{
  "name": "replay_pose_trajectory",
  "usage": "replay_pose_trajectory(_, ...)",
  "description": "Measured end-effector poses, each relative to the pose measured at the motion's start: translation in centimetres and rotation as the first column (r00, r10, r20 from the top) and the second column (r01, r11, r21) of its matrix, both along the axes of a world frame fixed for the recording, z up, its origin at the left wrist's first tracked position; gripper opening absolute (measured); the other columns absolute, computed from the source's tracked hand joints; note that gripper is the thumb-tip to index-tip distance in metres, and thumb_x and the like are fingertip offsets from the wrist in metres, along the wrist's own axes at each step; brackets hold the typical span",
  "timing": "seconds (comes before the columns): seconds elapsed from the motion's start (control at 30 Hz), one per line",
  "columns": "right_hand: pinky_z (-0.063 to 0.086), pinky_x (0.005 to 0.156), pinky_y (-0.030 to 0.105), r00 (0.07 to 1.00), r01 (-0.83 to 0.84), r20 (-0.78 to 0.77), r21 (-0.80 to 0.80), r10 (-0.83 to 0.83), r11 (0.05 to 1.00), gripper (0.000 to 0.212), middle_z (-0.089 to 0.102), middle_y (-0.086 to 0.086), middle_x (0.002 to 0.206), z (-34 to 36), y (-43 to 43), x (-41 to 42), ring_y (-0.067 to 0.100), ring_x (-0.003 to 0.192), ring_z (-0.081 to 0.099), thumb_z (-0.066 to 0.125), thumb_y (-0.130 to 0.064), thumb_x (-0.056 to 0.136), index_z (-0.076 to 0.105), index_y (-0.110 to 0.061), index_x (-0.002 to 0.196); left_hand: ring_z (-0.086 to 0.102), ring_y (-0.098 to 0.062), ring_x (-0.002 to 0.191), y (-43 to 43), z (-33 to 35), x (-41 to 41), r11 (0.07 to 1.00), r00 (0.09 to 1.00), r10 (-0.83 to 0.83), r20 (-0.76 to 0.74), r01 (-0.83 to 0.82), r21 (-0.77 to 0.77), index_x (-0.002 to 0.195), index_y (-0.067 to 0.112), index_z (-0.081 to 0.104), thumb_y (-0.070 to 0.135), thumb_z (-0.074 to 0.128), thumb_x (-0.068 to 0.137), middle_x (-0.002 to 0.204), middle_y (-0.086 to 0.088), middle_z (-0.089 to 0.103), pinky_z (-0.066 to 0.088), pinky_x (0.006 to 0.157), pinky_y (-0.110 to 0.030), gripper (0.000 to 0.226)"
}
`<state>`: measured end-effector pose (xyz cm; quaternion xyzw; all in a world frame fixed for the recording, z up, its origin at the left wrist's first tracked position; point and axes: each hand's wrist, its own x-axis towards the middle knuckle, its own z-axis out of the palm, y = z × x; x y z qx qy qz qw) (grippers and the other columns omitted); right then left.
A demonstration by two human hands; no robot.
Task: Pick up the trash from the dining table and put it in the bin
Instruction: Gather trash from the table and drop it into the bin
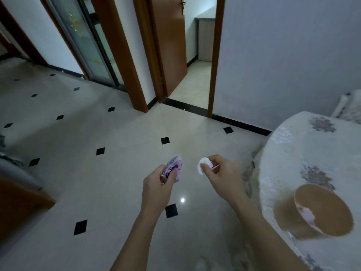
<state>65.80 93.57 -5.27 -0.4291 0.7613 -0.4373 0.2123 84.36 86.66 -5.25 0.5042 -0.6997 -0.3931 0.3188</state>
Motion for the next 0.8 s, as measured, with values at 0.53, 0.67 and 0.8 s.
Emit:
replay_pose_trajectory(0.53, 0.045, 0.057, 0.021, 0.572, 0.82, -0.137, 0.112, -0.809, 0.561, 0.009, 0.066, -0.015, 0.072, 0.0, 10.4, -13.3, -0.002, 0.066, 0.06, 0.061, -0.046, 0.088, 0.065, -0.039, 0.091, 0.046, -0.003, 0.049, -2.4, -0.9, -26.8, 0.592, 0.592, -0.806, -0.024, 0.806, 0.008, 0.067, 0.029, 0.054, 0.028, 0.065, 0.092, 0.054, 0.009, 0.055, 0.031, 0.046, -0.015, 0.028)
replay_pose_trajectory(0.67, 0.05, 0.063, 0.022, 0.398, 0.917, -0.147, 0.065, -0.905, 0.393, 0.014, 0.069, -0.014, 0.083, 0.1, 13.3, -12.7, 0.001, 0.074, 0.063, 0.063, -0.039, 0.089, 0.068, -0.033, 0.101, 0.044, -0.007, 0.05, -0.1, -1.1, -30.3, 0.395, 0.394, -0.919, -0.019, 0.918, -0.031, 0.075, 0.023, 0.058, 0.028, 0.065, 0.093, 0.058, -0.002, 0.053, 0.032, 0.049, -0.021, 0.019)
replay_pose_trajectory(0.8, 0.055, 0.064, 0.033, 0.263, 0.965, -0.19, 0.054, -0.946, 0.257, 0.008, 0.07, -0.012, 0.085, 0.1, 16.1, -11.2, 0.004, 0.073, 0.064, 0.06, -0.041, 0.09, 0.065, -0.036, 0.095, 0.05, -0.013, 0.058, 2.7, -1.2, -32.7, 0.208, 0.211, -0.977, 0.036, 0.975, -0.075, 0.074, 0.027, 0.054, 0.03, 0.063, 0.093, 0.062, 0.003, 0.054, 0.04, 0.054, -0.03, 0.021)
